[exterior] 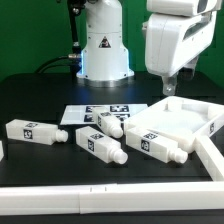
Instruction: Assemble desk
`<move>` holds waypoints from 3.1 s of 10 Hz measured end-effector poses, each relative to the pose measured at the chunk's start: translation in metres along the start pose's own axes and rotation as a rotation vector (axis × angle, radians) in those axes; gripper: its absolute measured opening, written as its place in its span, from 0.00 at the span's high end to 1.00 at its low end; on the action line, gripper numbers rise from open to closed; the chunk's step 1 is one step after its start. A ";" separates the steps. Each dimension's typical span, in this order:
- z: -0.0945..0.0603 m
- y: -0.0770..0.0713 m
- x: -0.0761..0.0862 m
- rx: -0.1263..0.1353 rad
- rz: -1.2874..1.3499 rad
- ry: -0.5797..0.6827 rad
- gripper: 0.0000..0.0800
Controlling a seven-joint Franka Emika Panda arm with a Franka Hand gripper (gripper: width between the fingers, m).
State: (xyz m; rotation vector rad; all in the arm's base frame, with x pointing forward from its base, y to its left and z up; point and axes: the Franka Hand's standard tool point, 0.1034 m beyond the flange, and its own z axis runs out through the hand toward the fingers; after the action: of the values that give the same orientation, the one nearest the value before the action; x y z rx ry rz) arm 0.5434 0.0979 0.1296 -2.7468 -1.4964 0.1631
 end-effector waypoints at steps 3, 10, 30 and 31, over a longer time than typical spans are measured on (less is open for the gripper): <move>0.000 0.000 0.000 0.001 0.001 0.000 0.19; 0.042 0.026 -0.075 0.001 -0.044 0.015 0.19; 0.127 0.061 -0.103 0.042 0.215 0.026 0.48; 0.127 0.061 -0.103 0.042 0.215 0.026 0.48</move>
Offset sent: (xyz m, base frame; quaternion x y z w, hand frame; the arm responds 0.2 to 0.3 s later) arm 0.0000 0.0000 0.0000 0.0000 0.0000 0.0000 1.0000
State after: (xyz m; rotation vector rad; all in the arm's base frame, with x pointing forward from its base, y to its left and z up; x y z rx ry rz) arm 0.5270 -0.0273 0.0088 -2.8575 -1.1753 0.1576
